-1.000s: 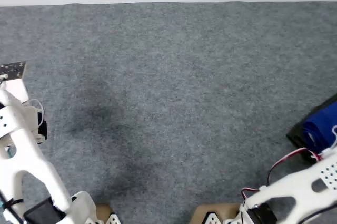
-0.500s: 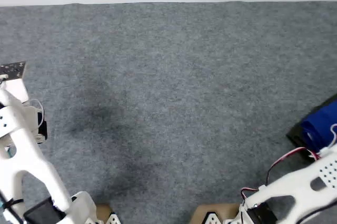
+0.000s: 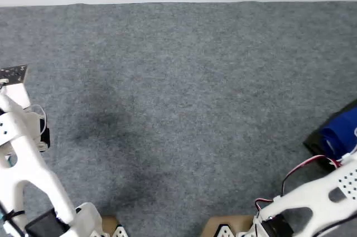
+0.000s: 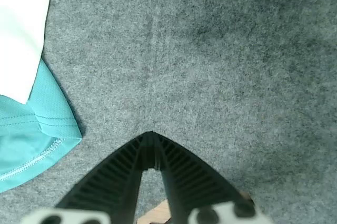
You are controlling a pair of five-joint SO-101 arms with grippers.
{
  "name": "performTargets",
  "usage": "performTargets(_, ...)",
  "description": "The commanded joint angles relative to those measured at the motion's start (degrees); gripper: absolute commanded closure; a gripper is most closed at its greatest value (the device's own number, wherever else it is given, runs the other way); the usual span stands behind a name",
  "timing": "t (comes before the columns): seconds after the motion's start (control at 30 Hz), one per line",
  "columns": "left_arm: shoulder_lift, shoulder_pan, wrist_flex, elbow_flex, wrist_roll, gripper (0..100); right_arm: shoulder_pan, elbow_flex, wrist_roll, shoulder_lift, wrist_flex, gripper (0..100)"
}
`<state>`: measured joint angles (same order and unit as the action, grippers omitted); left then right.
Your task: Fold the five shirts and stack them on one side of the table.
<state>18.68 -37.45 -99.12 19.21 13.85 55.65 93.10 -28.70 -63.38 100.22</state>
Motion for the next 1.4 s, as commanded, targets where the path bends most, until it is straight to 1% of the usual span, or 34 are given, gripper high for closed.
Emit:
performTargets(0.0, 1.41, 0.44, -1.23, -0.57, 0.09, 100, -0.75, 1.14, -0.09, 0.66, 2.15, 71.5)
performTargets(0.07, 1.41, 0.44, -1.23, -0.48, 0.09, 100, -0.66, 1.32, -0.09, -0.92, 2.15, 71.9)
performTargets(0.13, 1.41, 0.44, -1.23, -0.4, 0.09, 100, -0.4, 1.49, -0.09, -1.63, 2.15, 76.8)
performTargets(0.2, 1.41, 0.44, -1.23, -0.4, 0.09, 100, -0.66, 1.49, -0.09, -1.8, 2.15, 85.8)
performTargets(0.27, 1.41, 0.44, -1.23, -0.4, 0.09, 100, -0.66, 1.49, -0.09, -1.8, 1.98, 96.9)
performTargets(0.3, 1.41, 0.44, -1.23, -0.4, 0.09, 100, -0.66, 1.49, -0.09, -1.8, 1.89, 99.8)
performTargets(0.37, 1.41, 0.44, -1.23, -0.4, 0.09, 100, -0.57, 1.49, -0.18, -1.8, 1.89, 96.2)
performTargets(0.47, 1.41, 0.44, -1.23, -0.4, 0.09, 100, -0.4, 1.49, -0.53, -1.8, 1.8, 99.1)
performTargets(0.6, 1.41, 0.44, -1.23, -0.4, 0.09, 100, 0.4, 1.32, -0.62, -2.33, 1.19, 98.8)
performTargets(0.8, 1.49, 0.44, -1.23, -0.4, 0.09, 100, 2.77, 1.05, -0.7, -5.93, -5.41, 98.8)
performTargets(0.97, 1.41, 0.44, -1.23, -0.4, 0.09, 100, 4.09, 1.41, -5.54, -10.33, -8.31, 98.9)
performTargets(1.07, 1.32, 0.44, -1.23, -0.4, 0.09, 100, 4.44, 1.05, -5.98, -13.05, -10.15, 98.9)
performTargets(1.23, 1.32, 0.44, -1.23, -0.31, 0.18, 100, 3.56, 3.34, -5.8, -15.69, -9.8, 98.9)
performTargets(1.37, 1.32, 0.44, -1.14, -0.31, 0.18, 100, 2.42, 3.16, -5.8, -11.03, -6.73, 98.9)
